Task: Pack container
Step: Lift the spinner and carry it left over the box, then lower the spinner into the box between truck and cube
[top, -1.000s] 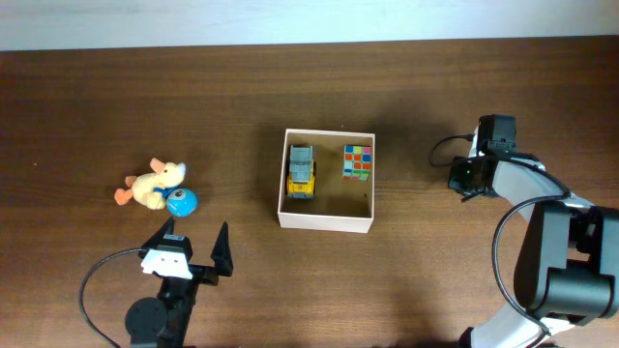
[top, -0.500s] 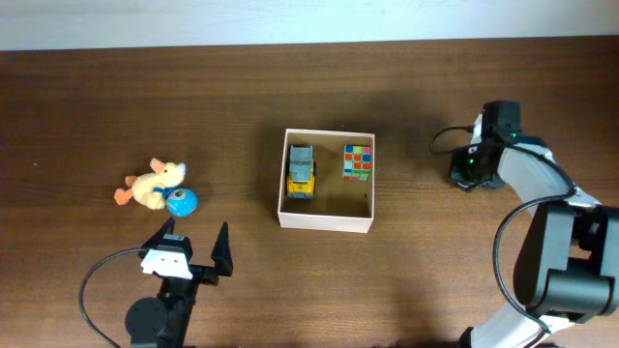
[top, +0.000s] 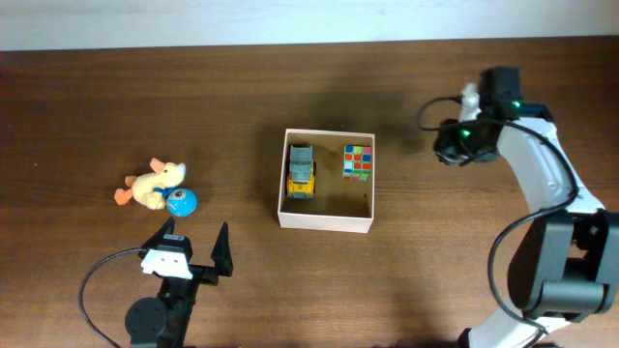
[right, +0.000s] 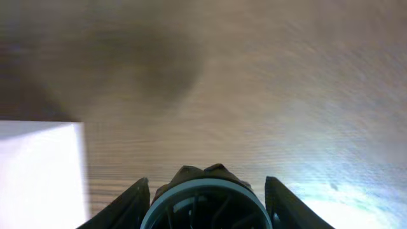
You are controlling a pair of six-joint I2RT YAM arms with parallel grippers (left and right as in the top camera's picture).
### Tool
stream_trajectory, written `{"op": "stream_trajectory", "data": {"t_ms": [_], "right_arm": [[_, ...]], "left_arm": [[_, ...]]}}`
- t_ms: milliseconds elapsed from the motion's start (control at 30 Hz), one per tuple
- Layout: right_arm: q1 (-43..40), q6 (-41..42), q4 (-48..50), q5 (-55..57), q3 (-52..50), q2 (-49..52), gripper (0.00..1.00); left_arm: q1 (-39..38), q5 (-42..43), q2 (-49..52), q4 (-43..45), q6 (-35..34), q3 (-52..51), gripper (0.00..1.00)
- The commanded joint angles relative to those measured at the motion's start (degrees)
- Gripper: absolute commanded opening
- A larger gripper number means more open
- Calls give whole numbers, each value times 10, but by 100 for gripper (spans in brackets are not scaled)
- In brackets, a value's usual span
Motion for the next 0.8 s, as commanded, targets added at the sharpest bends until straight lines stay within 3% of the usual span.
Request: {"op": "stream_trajectory", "data": {"t_ms": [0, 233, 767], "right_arm": [[56, -12, -19, -19, 48, -44, 51], [160, -12, -12, -16, 61, -87, 51], [356, 41, -16, 144, 60, -87, 51]], "left_arm": [[-3, 6, -5, 1, 11, -3, 99], [-3, 6, -5, 1, 11, -3, 99], [-3, 6, -5, 1, 11, -3, 99]]}}
